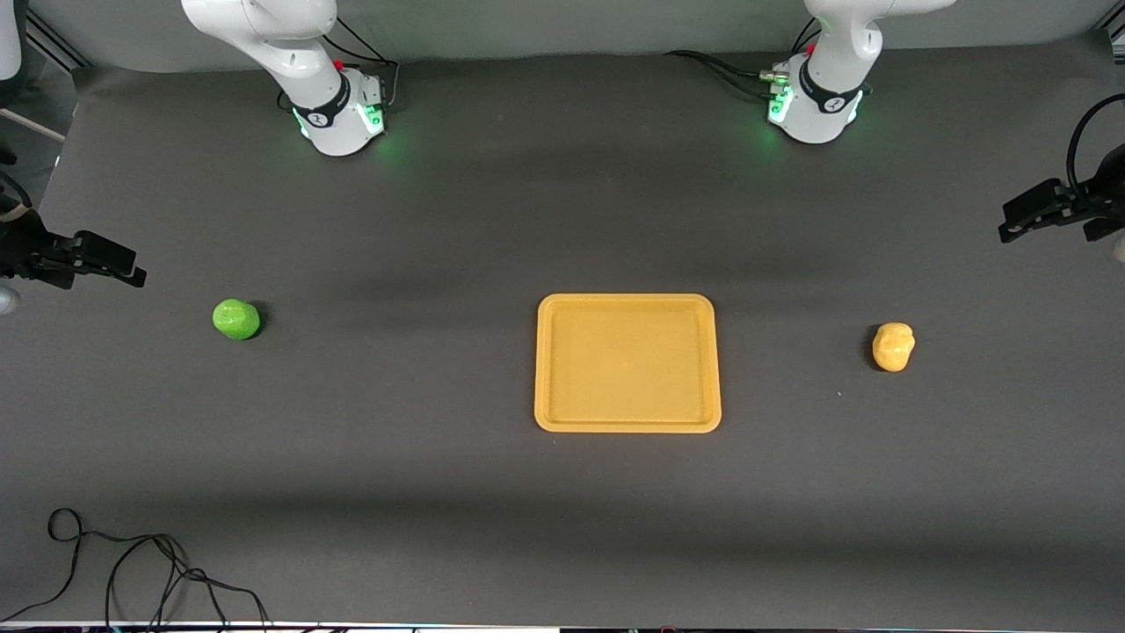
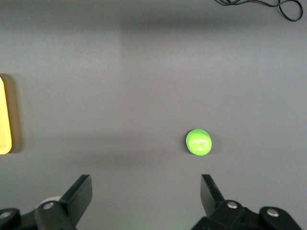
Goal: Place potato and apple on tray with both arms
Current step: 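Move the left gripper toward the yellow potato, then lower the left gripper over the potato and close on it, then carry the potato onto the tray while the right gripper reaches the apple, then open the left gripper on the tray while the right gripper grasps the apple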
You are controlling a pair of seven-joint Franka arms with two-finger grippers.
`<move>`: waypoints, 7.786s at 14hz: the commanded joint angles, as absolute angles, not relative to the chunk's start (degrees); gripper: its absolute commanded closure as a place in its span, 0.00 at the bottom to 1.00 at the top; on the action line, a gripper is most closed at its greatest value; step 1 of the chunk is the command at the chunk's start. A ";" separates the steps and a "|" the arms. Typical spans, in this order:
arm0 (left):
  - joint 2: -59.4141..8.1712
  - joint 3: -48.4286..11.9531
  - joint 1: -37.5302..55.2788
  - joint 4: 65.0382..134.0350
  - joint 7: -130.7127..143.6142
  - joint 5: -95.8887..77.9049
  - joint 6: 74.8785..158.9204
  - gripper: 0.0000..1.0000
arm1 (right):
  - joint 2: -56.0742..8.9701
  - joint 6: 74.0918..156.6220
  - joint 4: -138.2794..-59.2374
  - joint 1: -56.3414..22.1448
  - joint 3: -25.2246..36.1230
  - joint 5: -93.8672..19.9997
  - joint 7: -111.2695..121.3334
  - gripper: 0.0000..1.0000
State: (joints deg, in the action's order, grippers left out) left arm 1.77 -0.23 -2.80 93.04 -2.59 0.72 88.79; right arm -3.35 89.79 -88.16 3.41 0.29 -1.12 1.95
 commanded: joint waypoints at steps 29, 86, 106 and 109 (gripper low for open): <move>-21.53 -0.53 -7.29 123.13 -12.92 1.32 142.73 0.00 | -3.96 89.12 -86.75 3.78 0.09 -1.93 1.05 0.00; -30.49 -19.86 10.46 105.29 38.93 13.53 138.51 1.00 | 12.13 117.03 -127.41 1.05 14.94 3.69 23.64 0.00; -33.22 -19.69 10.73 108.28 42.89 13.54 144.23 0.07 | -9.57 152.67 -140.89 1.58 16.35 -2.80 26.88 0.00; -32.87 -19.69 10.55 108.28 42.89 13.54 144.14 0.00 | -13.43 156.61 -140.80 1.67 16.35 -6.85 32.59 0.00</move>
